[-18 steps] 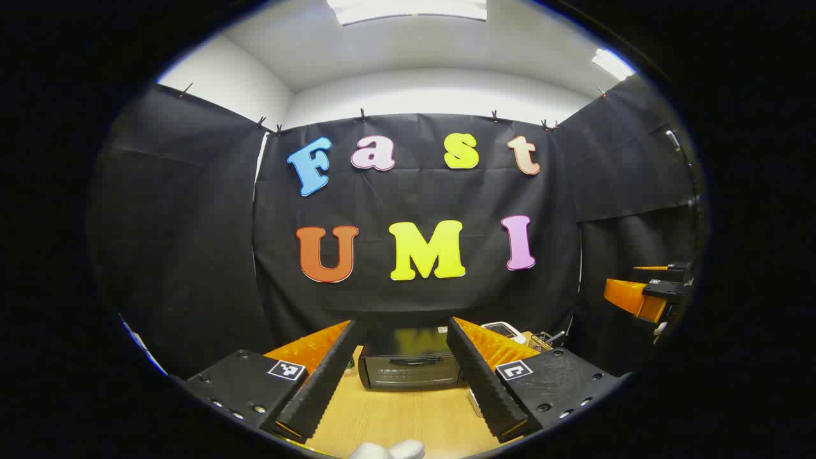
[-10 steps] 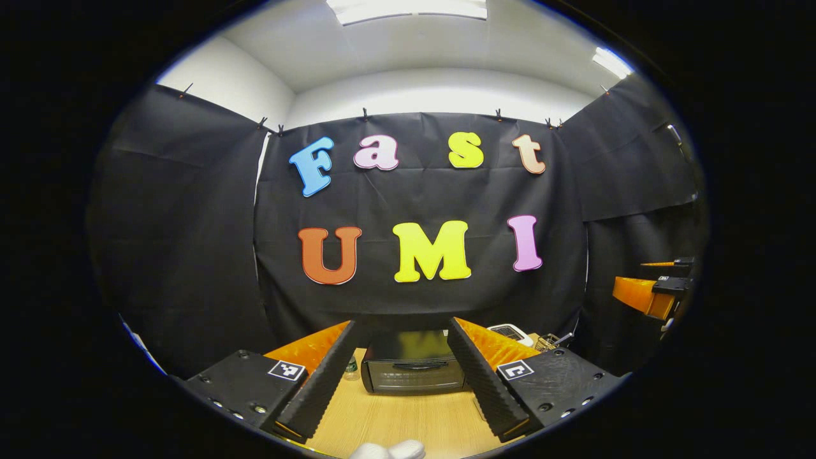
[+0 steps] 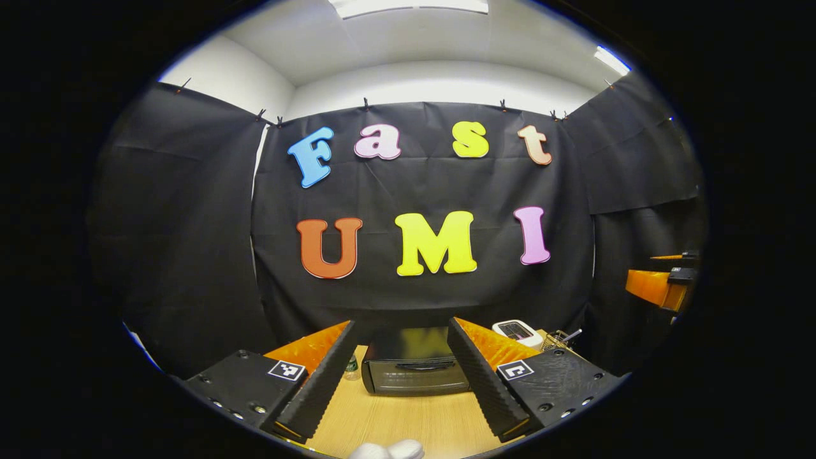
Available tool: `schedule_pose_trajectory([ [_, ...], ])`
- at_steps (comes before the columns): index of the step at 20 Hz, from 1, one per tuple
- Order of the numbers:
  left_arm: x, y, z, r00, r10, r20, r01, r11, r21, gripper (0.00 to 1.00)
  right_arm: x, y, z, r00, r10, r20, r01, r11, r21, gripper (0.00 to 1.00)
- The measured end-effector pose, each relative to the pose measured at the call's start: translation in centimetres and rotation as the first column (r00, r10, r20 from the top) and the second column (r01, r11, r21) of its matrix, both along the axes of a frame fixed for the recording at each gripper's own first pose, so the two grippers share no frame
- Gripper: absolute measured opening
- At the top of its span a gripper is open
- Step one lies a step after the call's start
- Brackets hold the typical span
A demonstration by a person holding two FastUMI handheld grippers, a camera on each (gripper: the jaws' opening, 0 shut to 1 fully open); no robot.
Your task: Open the electric oven with the left hand, put the food in, and close the electric oven.
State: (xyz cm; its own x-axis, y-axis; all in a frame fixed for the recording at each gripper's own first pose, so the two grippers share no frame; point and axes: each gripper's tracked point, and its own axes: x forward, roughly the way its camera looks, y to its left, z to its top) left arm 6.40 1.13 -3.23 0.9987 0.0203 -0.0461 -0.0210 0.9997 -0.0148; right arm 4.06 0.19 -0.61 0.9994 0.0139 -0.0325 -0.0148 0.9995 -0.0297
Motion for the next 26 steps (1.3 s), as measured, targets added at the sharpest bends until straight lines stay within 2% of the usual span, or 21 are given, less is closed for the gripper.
schedule_pose_trajectory([
  [6, 7.1, -1.8, -5.0, 0.999, -0.013, -0.044, 0.013, 1.0, 0.002, 0.94, 0.5, -2.8, 0.4, 0.999, -0.045, 0.0, 0.045, 0.998, -0.037, 0.91],
  [9, 11.1, -3.9, -8.8, 0.994, -0.048, -0.097, 0.051, 0.998, 0.027, 0.94, 0.4, -4.6, 0.5, 0.997, -0.079, -0.011, 0.079, 0.995, -0.066, 0.9],
  [10, 12.3, -4.5, -10.1, 0.992, -0.057, -0.112, 0.061, 0.998, 0.035, 0.94, 0.2, -5.3, 0.4, 0.996, -0.093, -0.012, 0.091, 0.993, -0.073, 1.0],
  [11, 13.4, -4.8, -11.5, 0.99, -0.055, -0.129, 0.06, 0.998, 0.029, 0.95, 0.1, -5.9, 0.4, 0.995, -0.104, -0.013, 0.102, 0.992, -0.079, 1.0],
  [12, 14.5, -5.4, -12.8, 0.986, -0.067, -0.151, 0.07, 0.997, 0.015, 0.95, 0.0, -6.3, 0.2, 0.993, -0.115, -0.018, 0.113, 0.99, -0.084, 0.9],
  [15, 17.4, -5.9, -17.0, 0.971, -0.063, -0.23, 0.066, 0.998, 0.007, 0.95, -0.2, -7.5, -0.9, 0.988, -0.148, -0.049, 0.143, 0.985, -0.093, 0.9],
  [21, 20.1, -4.9, -23.8, 0.93, -0.029, -0.367, 0.026, 1.0, -0.013, 0.95, -0.4, -9.4, -2.6, 0.976, -0.195, -0.095, 0.188, 0.979, -0.081, 0.91],
  [22, 19.9, -4.9, -25.1, 0.915, -0.027, -0.403, 0.024, 1.0, -0.013, 0.88, -0.4, -9.3, -2.8, 0.976, -0.194, -0.098, 0.187, 0.979, -0.078, 0.91],
  [23, 20.5, -4.9, -24.5, 0.931, -0.031, -0.363, 0.035, 0.999, 0.006, 0.91, -0.5, -9.2, -3.0, 0.976, -0.193, -0.103, 0.186, 0.979, -0.079, 0.91],
  [24, 20.3, -4.8, -24.9, 0.92, -0.028, -0.391, 0.032, 0.999, 0.002, 0.99, -0.5, -9.2, -3.3, 0.975, -0.191, -0.11, 0.182, 0.98, -0.083, 1.0],
  [25, 20.1, -4.9, -24.8, 0.919, -0.026, -0.393, 0.024, 1.0, -0.01, 0.99, -0.4, -9.0, -3.5, 0.976, -0.186, -0.115, 0.176, 0.981, -0.085, 0.91],
  [26, 20.1, -4.9, -24.9, 0.916, -0.025, -0.399, 0.022, 1.0, -0.012, 0.99, -0.5, -9.0, -3.6, 0.976, -0.182, -0.116, 0.173, 0.981, -0.083, 0.91],
])
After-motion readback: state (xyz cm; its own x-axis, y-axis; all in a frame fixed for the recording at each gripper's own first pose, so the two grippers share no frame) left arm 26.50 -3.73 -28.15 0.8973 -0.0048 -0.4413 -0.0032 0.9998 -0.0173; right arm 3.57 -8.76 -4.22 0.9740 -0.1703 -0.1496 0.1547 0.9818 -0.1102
